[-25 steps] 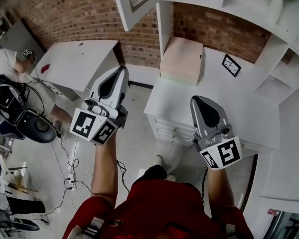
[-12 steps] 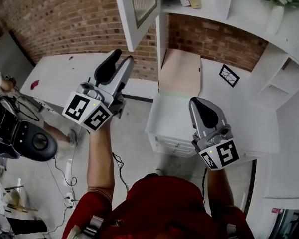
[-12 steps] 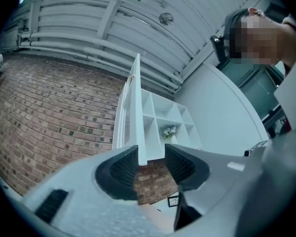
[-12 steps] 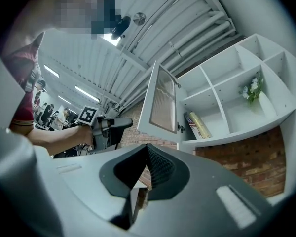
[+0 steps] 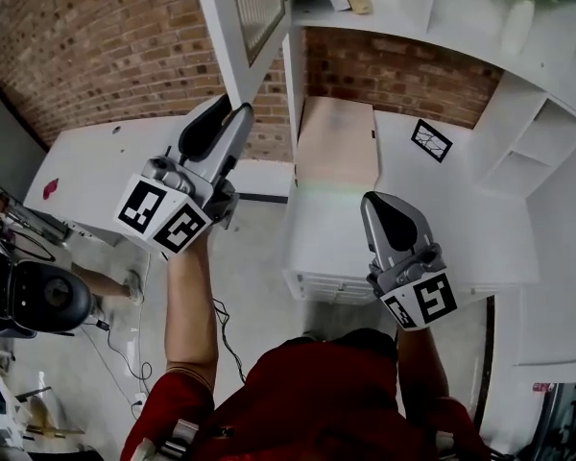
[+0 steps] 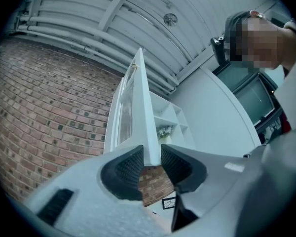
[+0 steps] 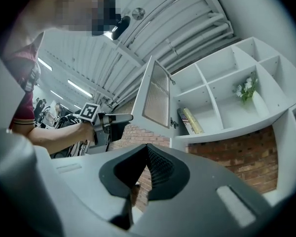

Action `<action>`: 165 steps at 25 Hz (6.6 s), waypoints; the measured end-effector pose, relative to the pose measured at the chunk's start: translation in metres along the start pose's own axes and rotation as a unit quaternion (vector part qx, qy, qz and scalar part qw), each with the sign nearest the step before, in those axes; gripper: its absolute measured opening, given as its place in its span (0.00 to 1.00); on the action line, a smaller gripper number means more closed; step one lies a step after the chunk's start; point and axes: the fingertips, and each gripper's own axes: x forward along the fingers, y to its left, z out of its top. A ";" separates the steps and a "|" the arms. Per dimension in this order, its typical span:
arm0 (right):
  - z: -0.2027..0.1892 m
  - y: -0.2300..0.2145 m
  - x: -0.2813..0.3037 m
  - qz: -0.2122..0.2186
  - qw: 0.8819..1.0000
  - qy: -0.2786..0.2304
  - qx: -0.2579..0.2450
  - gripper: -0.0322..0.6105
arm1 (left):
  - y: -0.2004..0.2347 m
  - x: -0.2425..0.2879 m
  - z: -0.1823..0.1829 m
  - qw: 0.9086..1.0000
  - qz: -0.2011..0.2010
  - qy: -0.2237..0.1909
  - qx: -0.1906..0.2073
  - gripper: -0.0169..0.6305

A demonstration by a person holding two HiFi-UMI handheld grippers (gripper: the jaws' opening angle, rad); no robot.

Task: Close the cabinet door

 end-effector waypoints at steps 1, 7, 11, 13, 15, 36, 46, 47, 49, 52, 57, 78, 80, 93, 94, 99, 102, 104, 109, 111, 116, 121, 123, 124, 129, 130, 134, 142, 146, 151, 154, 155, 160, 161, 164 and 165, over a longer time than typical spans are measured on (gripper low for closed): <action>-0.001 -0.004 0.000 -0.003 1.000 0.001 0.001 0.07 | 0.000 0.002 -0.001 1.000 -0.001 -0.003 -0.003 0.20; -0.013 -0.033 -0.007 -0.009 1.000 0.005 0.014 0.07 | -0.015 0.017 -0.005 1.000 0.014 -0.005 0.008 0.21; -0.022 -0.056 -0.014 -0.003 1.000 0.007 0.021 0.07 | -0.037 0.039 -0.014 0.999 0.029 0.011 0.029 0.23; -0.022 -0.069 -0.017 -0.001 1.000 0.007 0.024 0.07 | -0.046 0.051 -0.017 0.998 0.041 0.013 0.035 0.24; -0.021 -0.083 -0.018 0.000 1.000 0.006 0.028 0.07 | -0.053 0.063 -0.018 0.998 0.050 0.010 0.034 0.24; -0.020 -0.232 -0.063 0.003 1.000 -0.007 0.023 0.07 | -0.105 0.215 -0.070 0.989 0.133 0.005 0.070 0.31; -0.032 -0.285 -0.076 -0.001 0.999 -0.005 0.036 0.07 | -0.098 0.284 -0.098 0.984 0.153 0.025 0.083 0.31; -0.033 -0.287 -0.075 0.000 0.999 -0.004 0.037 0.07 | -0.097 0.290 -0.100 0.984 0.154 0.028 0.084 0.31; -0.036 -0.291 -0.073 0.004 0.999 -0.005 0.041 0.07 | -0.094 0.301 -0.105 0.984 0.155 0.037 0.084 0.30; -0.039 -0.295 -0.068 0.010 0.999 -0.005 0.045 0.07 | -0.088 0.314 -0.109 0.983 0.157 0.047 0.085 0.29; -0.043 -0.302 -0.064 0.016 0.999 -0.003 0.049 0.07 | -0.081 0.327 -0.115 0.980 0.168 0.049 0.090 0.28; -0.051 -0.320 -0.070 0.031 0.998 0.006 0.058 0.07 | -0.052 0.365 -0.134 0.974 0.201 0.063 0.085 0.23; -0.050 -0.316 -0.068 0.030 0.998 0.007 0.054 0.07 | -0.050 0.367 -0.135 0.974 0.199 0.064 0.084 0.22; -0.050 -0.306 -0.056 -0.001 0.999 0.013 0.052 0.07 | -0.040 0.376 -0.137 0.980 0.169 0.068 0.083 0.22; -0.050 -0.306 -0.056 -0.003 0.999 0.013 0.051 0.07 | -0.040 0.376 -0.137 0.980 0.167 0.067 0.083 0.22; -0.054 -0.301 -0.054 -0.011 0.999 0.014 0.046 0.07 | -0.043 0.374 -0.140 0.984 0.149 0.061 0.080 0.21; -0.053 -0.299 -0.051 -0.015 0.999 0.015 0.043 0.07 | -0.042 0.372 -0.140 0.986 0.139 0.056 0.075 0.20; -0.051 -0.299 -0.050 -0.018 0.999 0.016 0.040 0.07 | -0.043 0.371 -0.138 0.987 0.132 0.052 0.072 0.20; -0.050 -0.299 -0.046 -0.024 0.999 0.018 0.036 0.07 | -0.045 0.367 -0.136 0.990 0.116 0.047 0.065 0.20; -0.048 -0.300 -0.045 -0.026 0.999 0.018 0.034 0.07 | -0.046 0.365 -0.136 0.991 0.112 0.045 0.062 0.20; -0.041 -0.302 -0.038 -0.028 0.999 0.014 0.029 0.07 | -0.050 0.350 -0.134 0.993 0.103 0.034 0.053 0.20; -0.032 -0.297 -0.028 -0.023 0.999 0.007 0.024 0.07 | -0.065 0.330 -0.131 0.996 0.078 0.026 0.044 0.16; -0.027 -0.294 -0.024 -0.019 1.000 0.004 0.022 0.07 | -0.070 0.321 -0.131 0.996 0.071 0.022 0.038 0.13; -0.025 -0.292 -0.022 -0.017 1.000 0.001 0.021 0.07 | -0.073 0.316 -0.131 0.997 0.068 0.021 0.034 0.12; -0.017 -0.282 -0.014 -0.010 1.000 -0.008 0.018 0.07 | -0.089 0.290 -0.136 0.998 0.054 0.018 0.020 0.07; -0.016 -0.280 -0.014 -0.008 1.000 -0.009 0.018 0.07 | -0.093 0.285 -0.138 0.998 0.051 0.019 0.017 0.06; -0.014 -0.270 -0.014 -0.004 1.000 -0.014 0.016 0.07 | -0.111 0.264 -0.149 0.999 0.037 0.029 0.008 0.03; -0.009 -0.255 -0.022 -0.007 0.999 -0.029 0.023 0.07 | -0.149 0.232 -0.154 1.000 -0.005 0.018 0.000 0.03; -0.013 -0.245 -0.027 -0.001 0.999 -0.028 0.026 0.07 | -0.154 0.222 -0.156 1.000 -0.010 0.019 -0.007 0.03; -0.016 -0.239 -0.035 -0.001 0.999 -0.026 0.021 0.07 | -0.160 0.218 -0.159 1.000 -0.013 0.021 -0.012 0.03; -0.019 -0.240 -0.039 -0.006 1.000 -0.022 0.022 0.07 | -0.162 0.217 -0.161 1.000 -0.014 0.023 -0.013 0.03; -0.020 -0.240 -0.041 -0.007 1.000 -0.020 0.021 0.07 | -0.163 0.217 -0.162 1.000 -0.015 0.024 -0.013 0.03; -0.023 -0.238 -0.048 -0.009 1.000 -0.014 0.021 0.07 | -0.170 0.217 -0.162 0.999 -0.018 0.024 -0.011 0.03; -0.023 -0.238 -0.049 -0.009 1.000 -0.014 0.021 0.07 | -0.172 0.217 -0.162 0.999 -0.018 0.024 -0.011 0.03; -0.023 -0.238 -0.053 -0.007 1.000 -0.014 0.020 0.07 | -0.175 0.216 -0.161 1.000 -0.019 0.023 -0.009 0.03; -0.022 -0.238 -0.054 -0.006 1.000 -0.015 0.020 0.07 | -0.176 0.216 -0.161 1.000 -0.019 0.022 -0.009 0.03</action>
